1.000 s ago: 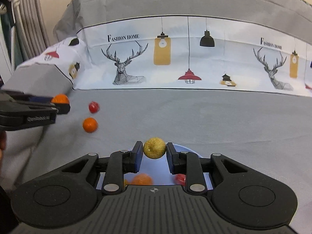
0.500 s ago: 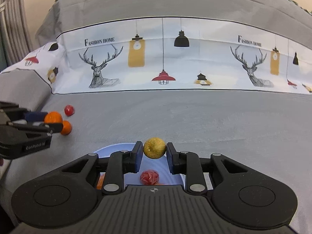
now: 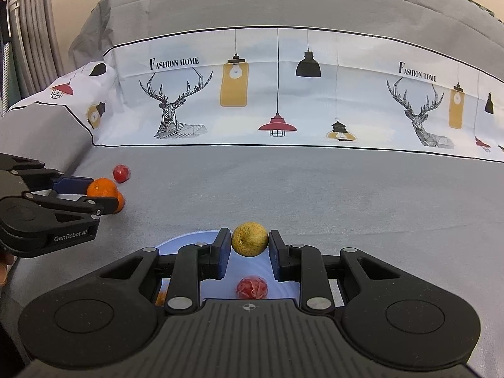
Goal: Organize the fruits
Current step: 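Carry the mandarin over the plate with the left tool while the right tool carries the yellow fruit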
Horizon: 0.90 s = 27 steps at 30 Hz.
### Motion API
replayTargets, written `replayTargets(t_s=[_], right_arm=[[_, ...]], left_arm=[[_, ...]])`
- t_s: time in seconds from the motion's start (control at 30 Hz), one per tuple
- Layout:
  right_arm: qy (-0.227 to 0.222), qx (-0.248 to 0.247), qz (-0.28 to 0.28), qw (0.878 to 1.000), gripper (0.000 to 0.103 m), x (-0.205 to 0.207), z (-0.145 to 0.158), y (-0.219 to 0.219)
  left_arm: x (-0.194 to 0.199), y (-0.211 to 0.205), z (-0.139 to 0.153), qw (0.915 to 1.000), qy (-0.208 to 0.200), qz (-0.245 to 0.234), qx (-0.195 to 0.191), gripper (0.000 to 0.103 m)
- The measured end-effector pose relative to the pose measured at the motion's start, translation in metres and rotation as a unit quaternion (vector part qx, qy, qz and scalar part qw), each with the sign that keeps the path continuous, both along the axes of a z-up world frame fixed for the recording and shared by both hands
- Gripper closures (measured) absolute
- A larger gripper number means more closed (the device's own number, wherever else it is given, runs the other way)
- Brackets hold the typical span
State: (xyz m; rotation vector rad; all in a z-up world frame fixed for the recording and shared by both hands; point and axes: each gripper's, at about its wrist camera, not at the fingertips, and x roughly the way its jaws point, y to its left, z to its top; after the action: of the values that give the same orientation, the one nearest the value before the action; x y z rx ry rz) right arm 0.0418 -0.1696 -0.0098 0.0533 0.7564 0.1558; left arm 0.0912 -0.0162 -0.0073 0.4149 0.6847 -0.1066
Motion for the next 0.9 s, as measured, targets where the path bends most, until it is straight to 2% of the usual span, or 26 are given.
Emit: replayTargets(t_s=[0.9], right_arm=[[0.005,-0.007,0.011,1.0,0.075,0.002,-0.0011,0.0038]], left_arm=[[0.0007,-0.0022,-0.0006,0.9999,0.001,-0.008,-0.008,0.065]])
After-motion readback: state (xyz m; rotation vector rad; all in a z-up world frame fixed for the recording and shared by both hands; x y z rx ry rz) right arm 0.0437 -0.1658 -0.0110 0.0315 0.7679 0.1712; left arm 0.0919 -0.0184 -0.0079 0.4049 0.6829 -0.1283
